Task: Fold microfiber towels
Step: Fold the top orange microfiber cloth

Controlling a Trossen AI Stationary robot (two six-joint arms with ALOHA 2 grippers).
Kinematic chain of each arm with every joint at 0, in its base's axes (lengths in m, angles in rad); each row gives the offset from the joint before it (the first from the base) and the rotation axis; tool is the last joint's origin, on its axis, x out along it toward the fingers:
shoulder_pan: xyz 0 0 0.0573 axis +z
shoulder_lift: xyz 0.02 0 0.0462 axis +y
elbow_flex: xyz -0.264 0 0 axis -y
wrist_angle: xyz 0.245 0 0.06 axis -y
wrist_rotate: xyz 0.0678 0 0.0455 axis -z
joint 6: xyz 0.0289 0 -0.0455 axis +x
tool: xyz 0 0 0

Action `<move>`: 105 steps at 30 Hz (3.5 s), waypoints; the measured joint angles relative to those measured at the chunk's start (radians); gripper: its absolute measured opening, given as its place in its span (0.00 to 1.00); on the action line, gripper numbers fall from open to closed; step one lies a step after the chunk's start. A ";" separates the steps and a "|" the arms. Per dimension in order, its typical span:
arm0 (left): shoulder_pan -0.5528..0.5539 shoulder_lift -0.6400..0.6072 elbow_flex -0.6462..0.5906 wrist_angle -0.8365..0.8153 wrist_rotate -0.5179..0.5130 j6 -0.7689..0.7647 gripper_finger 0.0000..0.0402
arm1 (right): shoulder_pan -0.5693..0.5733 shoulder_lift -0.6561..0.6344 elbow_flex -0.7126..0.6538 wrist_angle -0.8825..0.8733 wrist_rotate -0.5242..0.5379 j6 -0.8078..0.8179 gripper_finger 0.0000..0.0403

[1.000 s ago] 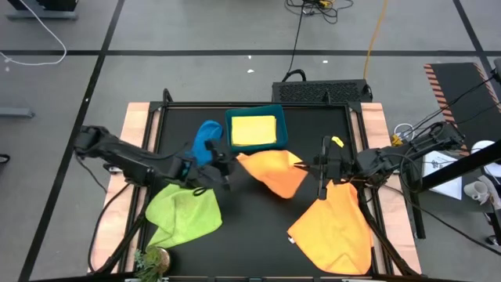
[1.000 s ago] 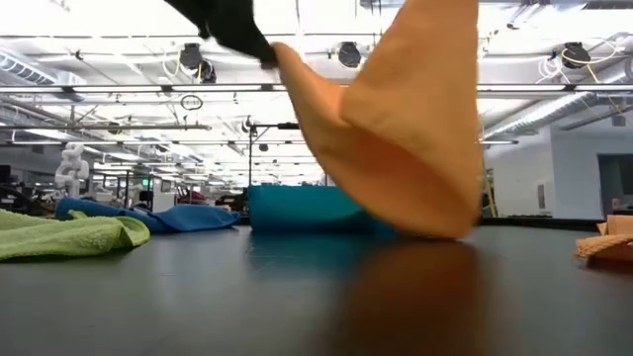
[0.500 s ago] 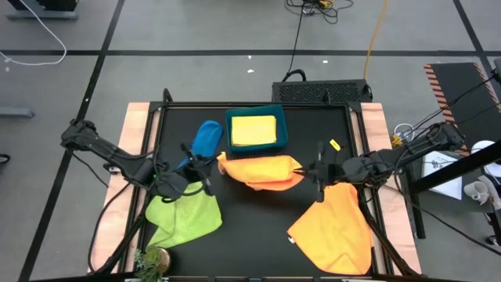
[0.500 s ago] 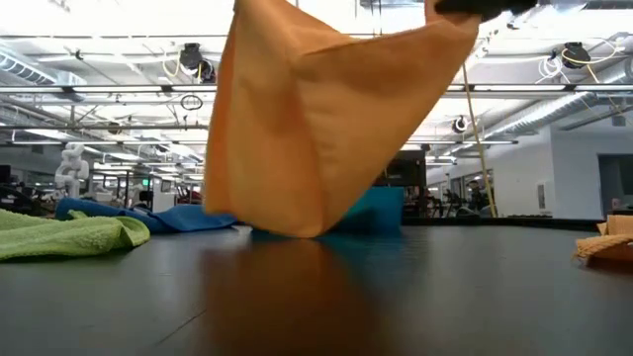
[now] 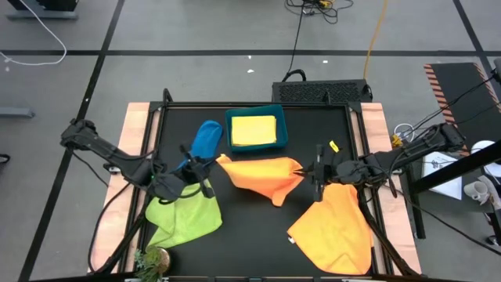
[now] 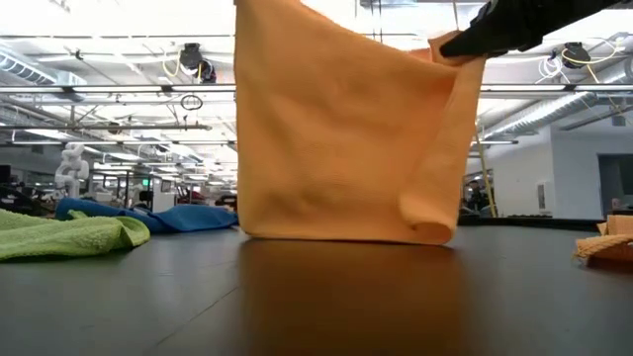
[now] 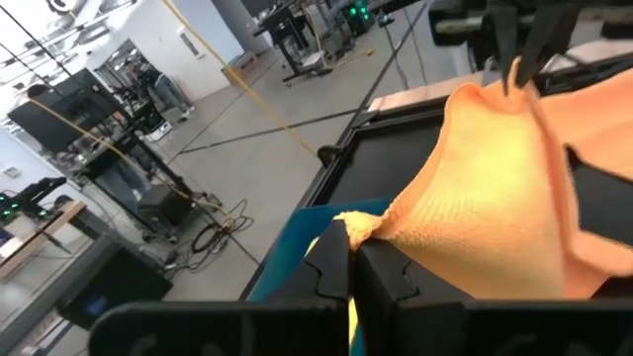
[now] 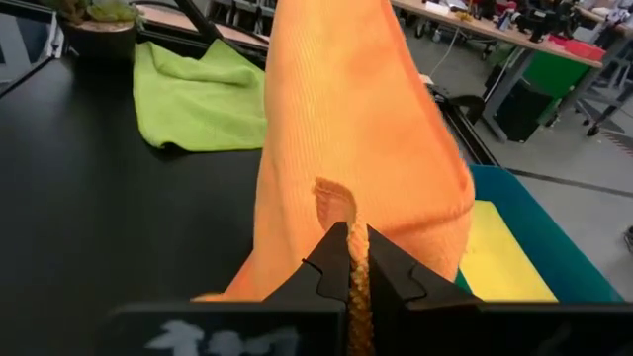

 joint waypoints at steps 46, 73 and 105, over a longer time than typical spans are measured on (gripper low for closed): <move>0.365 0.043 -0.206 -0.264 0.663 -0.503 0.01 | -0.204 -0.089 -0.554 0.481 -0.059 0.501 0.05; 0.499 0.043 -0.213 -0.240 0.725 -0.384 0.02 | -0.170 0.094 -0.412 0.643 -0.526 0.443 0.28; 0.496 0.043 -0.213 -0.253 0.752 -0.357 0.05 | 0.070 0.876 0.240 0.178 -0.272 0.395 0.28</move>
